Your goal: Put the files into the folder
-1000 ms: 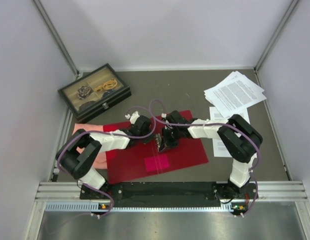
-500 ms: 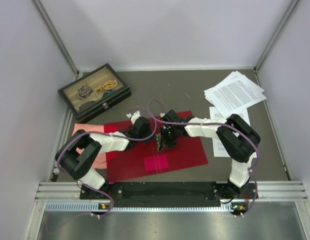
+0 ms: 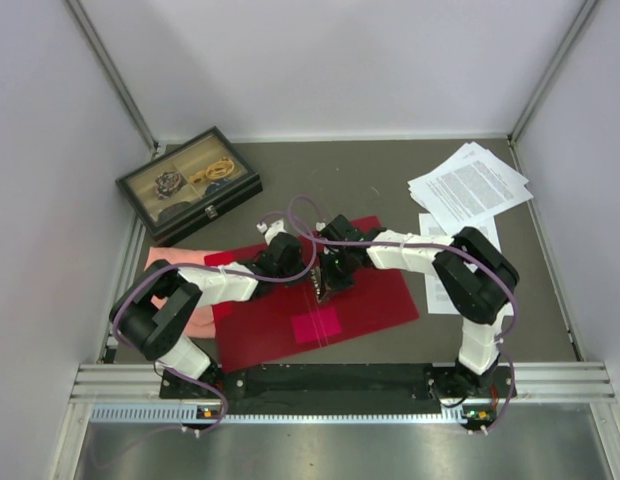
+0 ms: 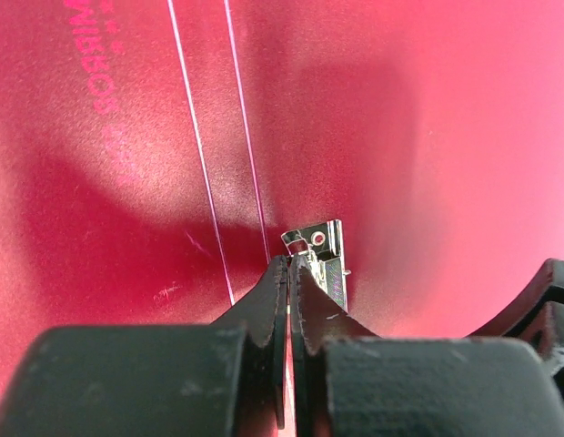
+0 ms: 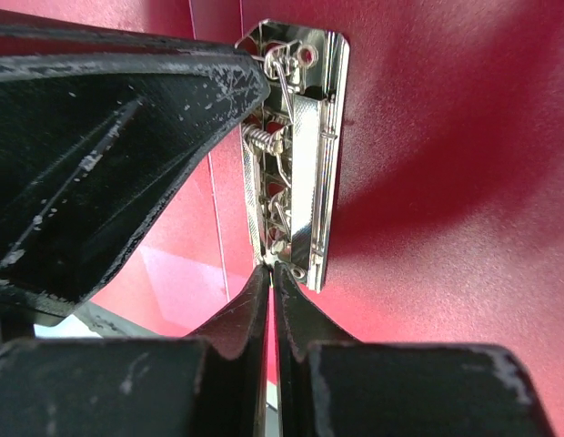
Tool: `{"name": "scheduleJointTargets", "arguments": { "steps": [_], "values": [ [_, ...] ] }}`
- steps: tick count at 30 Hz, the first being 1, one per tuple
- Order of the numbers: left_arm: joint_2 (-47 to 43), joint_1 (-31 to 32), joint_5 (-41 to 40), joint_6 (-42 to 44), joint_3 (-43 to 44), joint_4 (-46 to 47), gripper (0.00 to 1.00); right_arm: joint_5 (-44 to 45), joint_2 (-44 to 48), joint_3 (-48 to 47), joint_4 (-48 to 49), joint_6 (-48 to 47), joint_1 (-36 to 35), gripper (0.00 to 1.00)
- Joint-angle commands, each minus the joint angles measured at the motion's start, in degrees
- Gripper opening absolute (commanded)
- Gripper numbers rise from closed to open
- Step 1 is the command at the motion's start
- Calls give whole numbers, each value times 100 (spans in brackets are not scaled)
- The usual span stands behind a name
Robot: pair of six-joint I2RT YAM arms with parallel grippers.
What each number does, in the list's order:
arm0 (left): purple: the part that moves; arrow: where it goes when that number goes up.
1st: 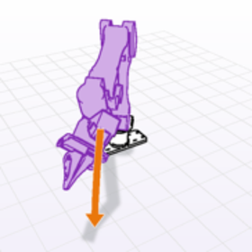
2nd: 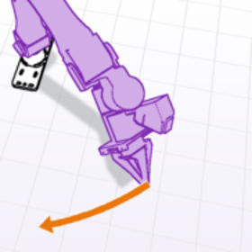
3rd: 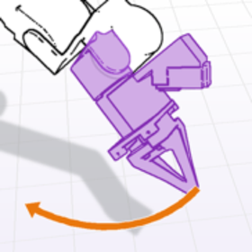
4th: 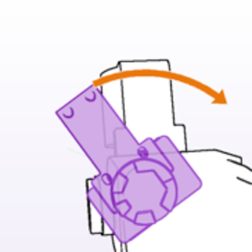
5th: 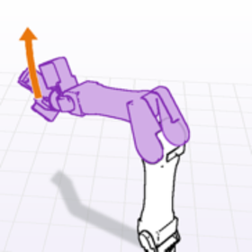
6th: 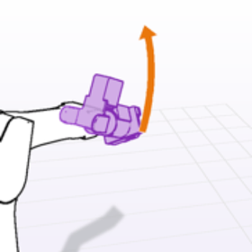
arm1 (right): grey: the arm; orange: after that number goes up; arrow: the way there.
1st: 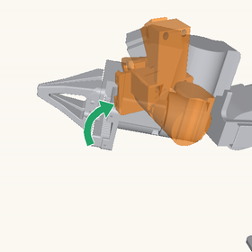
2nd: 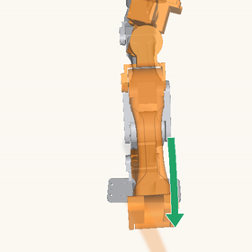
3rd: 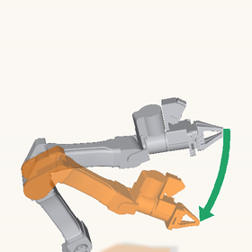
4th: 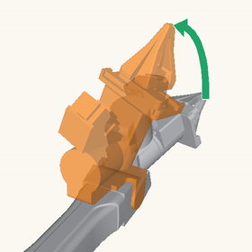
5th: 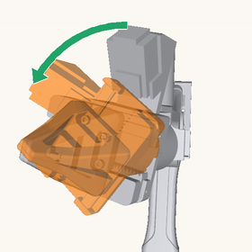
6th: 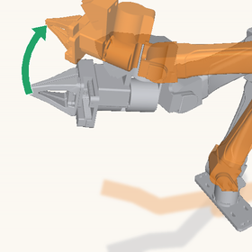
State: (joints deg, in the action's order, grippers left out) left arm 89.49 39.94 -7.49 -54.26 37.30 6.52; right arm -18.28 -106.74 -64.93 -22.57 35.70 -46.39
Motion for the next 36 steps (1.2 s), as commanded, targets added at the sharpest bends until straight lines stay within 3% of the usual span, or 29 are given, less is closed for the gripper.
{"name": "scheduleJointTargets", "arguments": {
  "steps": [1, 7, 12, 17, 26, 36],
  "values": [
    [-37, 128, 503, 425, -91, -1065, 0, 713, 320, -143, 323, -345, 69, 0],
    [-20, 128, 564, 258, -74, -1048, 0, 36, 127, 58, 892, -126, 86, 0],
    [-29, 128, 494, 74, -144, -1109, 0, -175, 92, 471, 1281, 59, 104, 9],
    [-81, 128, 318, -155, -188, -1189, 0, -421, 214, 876, 1737, 165, 122, 27],
    [86, 101, -104, -1516, -337, -1241, 0, -360, 962, 1455, 1765, 227, 183, 23],
    [235, 93, -192, -1816, -285, -1312, 0, -720, 927, 1790, 2213, 323, 324, 20]
  ]
}}
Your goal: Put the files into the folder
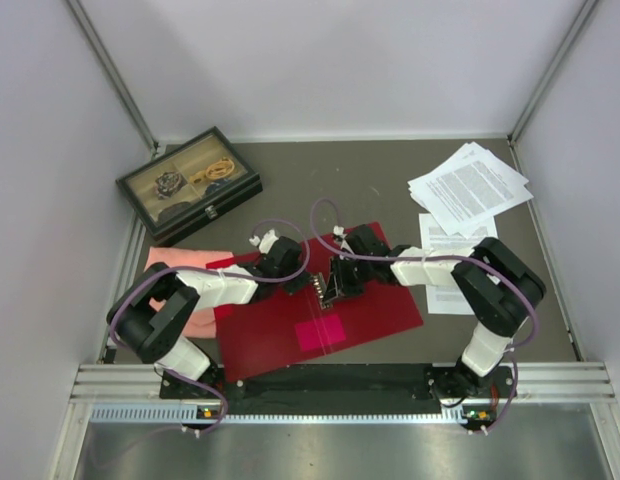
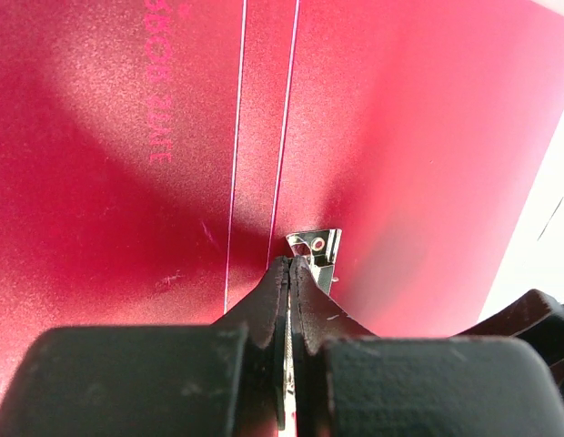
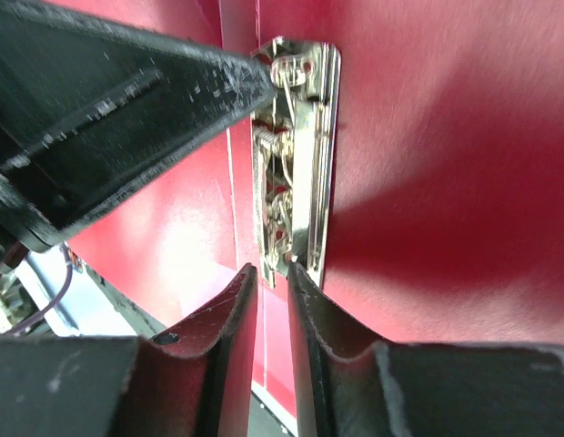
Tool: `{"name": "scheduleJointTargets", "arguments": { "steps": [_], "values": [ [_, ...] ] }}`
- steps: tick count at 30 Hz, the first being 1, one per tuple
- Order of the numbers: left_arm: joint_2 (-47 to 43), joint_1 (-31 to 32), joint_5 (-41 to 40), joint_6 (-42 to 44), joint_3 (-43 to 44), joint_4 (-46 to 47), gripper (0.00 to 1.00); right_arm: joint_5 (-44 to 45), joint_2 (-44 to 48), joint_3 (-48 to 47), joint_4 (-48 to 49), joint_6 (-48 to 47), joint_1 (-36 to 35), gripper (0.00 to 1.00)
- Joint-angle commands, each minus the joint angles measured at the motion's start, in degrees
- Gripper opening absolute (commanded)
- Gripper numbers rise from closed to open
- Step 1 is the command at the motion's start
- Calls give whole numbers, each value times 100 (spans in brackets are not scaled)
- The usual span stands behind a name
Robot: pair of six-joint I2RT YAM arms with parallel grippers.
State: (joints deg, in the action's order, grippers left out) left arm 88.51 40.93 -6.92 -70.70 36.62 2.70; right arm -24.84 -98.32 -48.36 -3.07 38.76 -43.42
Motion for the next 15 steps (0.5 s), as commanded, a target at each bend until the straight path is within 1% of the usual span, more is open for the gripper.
{"name": "scheduleJointTargets", "arguments": {
  "steps": [1, 5, 10, 15],
  "values": [
    [334, -6, -266, -164, -208, -938, 0, -82, 59, 142, 263, 17, 26, 20],
    [307, -6, -293, -225, -208, -982, 0, -293, 15, 265, 605, 131, 26, 20],
    [325, -6, -293, -217, -234, -982, 0, -267, -73, 266, 641, 105, 27, 18],
    [316, -6, -249, -208, -243, -964, 0, -214, -274, 160, 650, 35, 35, 8]
  ]
}}
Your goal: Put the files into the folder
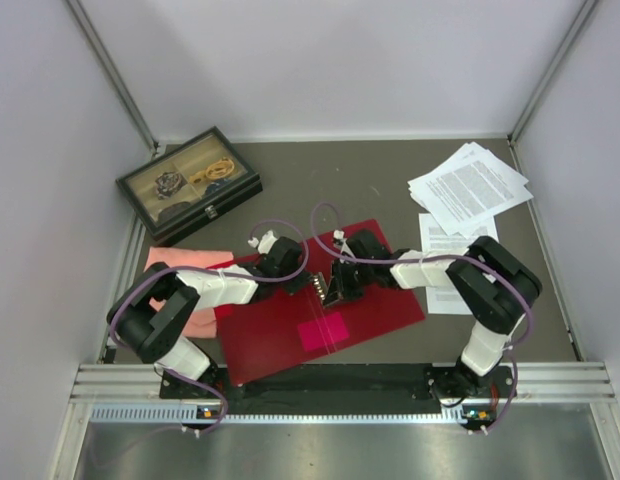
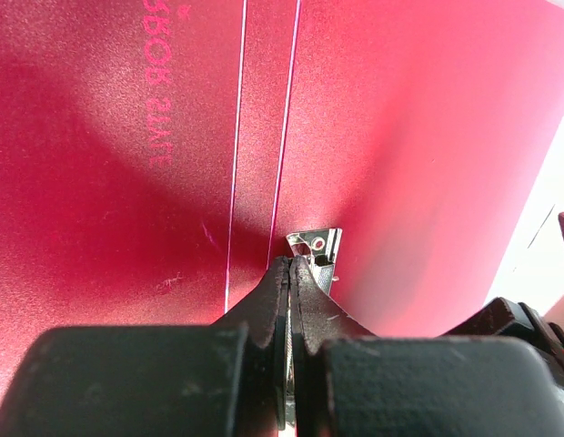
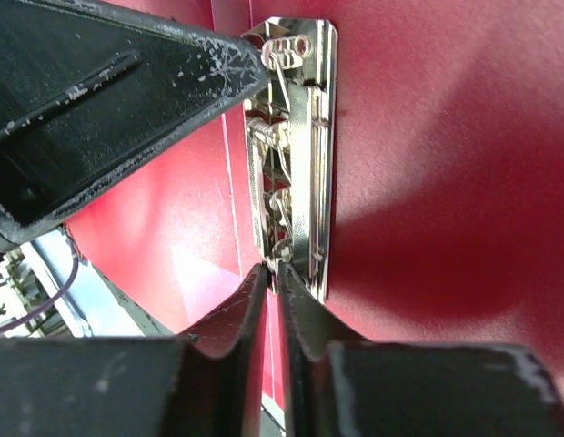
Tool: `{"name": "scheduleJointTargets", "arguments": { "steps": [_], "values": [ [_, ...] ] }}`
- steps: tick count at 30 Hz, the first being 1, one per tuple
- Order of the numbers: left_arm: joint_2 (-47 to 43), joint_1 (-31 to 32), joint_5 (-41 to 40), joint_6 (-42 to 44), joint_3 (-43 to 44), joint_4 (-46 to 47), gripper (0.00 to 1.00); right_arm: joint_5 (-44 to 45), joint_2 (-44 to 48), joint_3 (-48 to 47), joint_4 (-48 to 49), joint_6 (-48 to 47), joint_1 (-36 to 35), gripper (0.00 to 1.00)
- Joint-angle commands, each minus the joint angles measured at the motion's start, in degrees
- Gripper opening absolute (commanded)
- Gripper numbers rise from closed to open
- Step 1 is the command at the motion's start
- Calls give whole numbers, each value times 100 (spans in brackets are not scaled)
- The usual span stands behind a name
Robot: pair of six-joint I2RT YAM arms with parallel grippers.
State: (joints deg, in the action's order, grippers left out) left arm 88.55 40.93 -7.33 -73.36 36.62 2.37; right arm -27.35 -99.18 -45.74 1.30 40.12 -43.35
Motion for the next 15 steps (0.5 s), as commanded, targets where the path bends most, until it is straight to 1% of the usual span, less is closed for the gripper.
{"name": "scheduleJointTargets", "arguments": {
  "steps": [1, 2, 5, 6, 7, 8, 9, 10, 11, 12, 14, 15],
  "values": [
    [312, -6, -198, 76, -243, -914, 0, 81, -233, -120, 204, -109, 20, 5],
    [320, -6, -181, 103, -234, -914, 0, 90, -269, -137, 187, -136, 20, 0],
    [312, -6, -215, 480, -138, -966, 0, 239, -321, -58, 204, -127, 11, 0],
    [251, -6, -277, 568, -33, -1080, 0, 326, -330, -76, 73, -179, 11, 0],
    [198, -14, -312, 838, -6, -1142, 5, 466, -339, -50, 63, -180, 2, 0],
    [128, -15, -330, 998, 29, -1160, 27, 520, -357, -32, 81, -180, 2, 0],
    [-64, -6, -435, 1121, 73, -1195, 36, 581, -348, -15, 55, -171, -6, 0],
    [-188, -14, -462, 1366, 82, -1291, 42, 678, -383, 12, 46, -154, -6, 0],
    [-320, -15, -514, 1499, 117, -1327, 73, 687, -392, 12, 46, -162, -6, 0],
    [-617, -6, -576, 1648, 178, -1379, 78, 696, -409, 29, 72, -136, -24, 0],
    [-926, -15, -716, 1887, 240, -1659, 80, 749, -410, 65, 98, -127, -50, 0],
    [-1250, -6, -752, 1974, 258, -1704, 78, 758, -410, 65, 98, -127, -50, 0]
  ]
}}
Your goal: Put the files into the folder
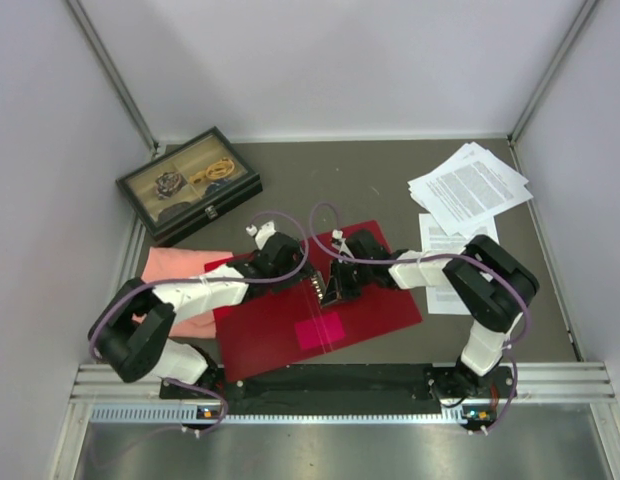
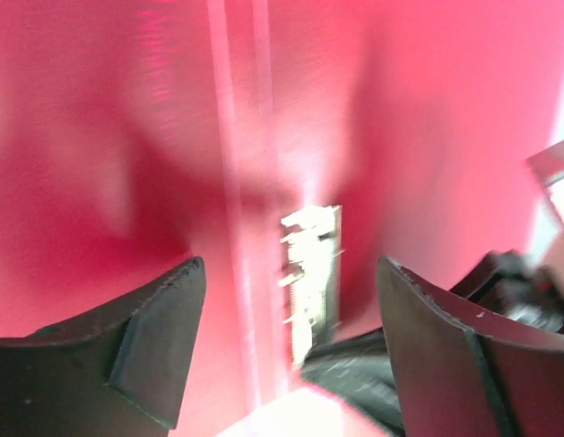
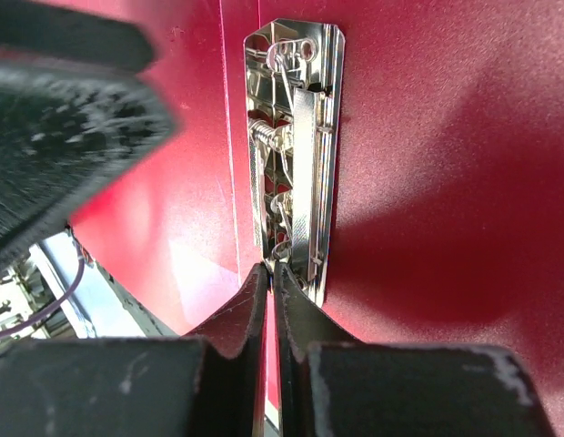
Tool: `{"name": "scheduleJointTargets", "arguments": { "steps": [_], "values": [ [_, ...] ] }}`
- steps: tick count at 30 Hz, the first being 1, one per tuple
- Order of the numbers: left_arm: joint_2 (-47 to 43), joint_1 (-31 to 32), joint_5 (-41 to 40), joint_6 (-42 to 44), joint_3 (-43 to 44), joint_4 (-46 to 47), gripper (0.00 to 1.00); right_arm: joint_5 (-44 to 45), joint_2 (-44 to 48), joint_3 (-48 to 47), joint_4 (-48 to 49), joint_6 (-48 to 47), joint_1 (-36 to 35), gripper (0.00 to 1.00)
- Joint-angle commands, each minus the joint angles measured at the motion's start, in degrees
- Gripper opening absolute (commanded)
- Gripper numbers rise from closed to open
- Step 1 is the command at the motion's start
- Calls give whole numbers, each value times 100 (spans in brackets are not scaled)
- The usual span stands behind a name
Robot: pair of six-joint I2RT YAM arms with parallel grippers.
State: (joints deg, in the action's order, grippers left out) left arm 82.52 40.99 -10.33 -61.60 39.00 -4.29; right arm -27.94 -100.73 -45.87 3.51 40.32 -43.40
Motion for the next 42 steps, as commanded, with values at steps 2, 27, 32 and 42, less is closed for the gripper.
{"name": "scheduleJointTargets", "arguments": {
  "steps": [2, 27, 32, 42],
  "values": [
    [-956, -12, -435, 861, -15, -1143, 70, 826, -254, 60, -175, -147, -46, 0],
    [238, 172, 611, 430, -1096, -484, 0, 2777, -1168, -267, -2215, -7, -354, 0],
    [168, 172, 549, 491, -1158, -625, 0, 3242, -1362, -334, -2493, -58, -354, 0],
    [229, 172, 479, 702, -1044, -862, 0, 2505, -597, -1864, -3304, -525, -442, 0]
  ]
}}
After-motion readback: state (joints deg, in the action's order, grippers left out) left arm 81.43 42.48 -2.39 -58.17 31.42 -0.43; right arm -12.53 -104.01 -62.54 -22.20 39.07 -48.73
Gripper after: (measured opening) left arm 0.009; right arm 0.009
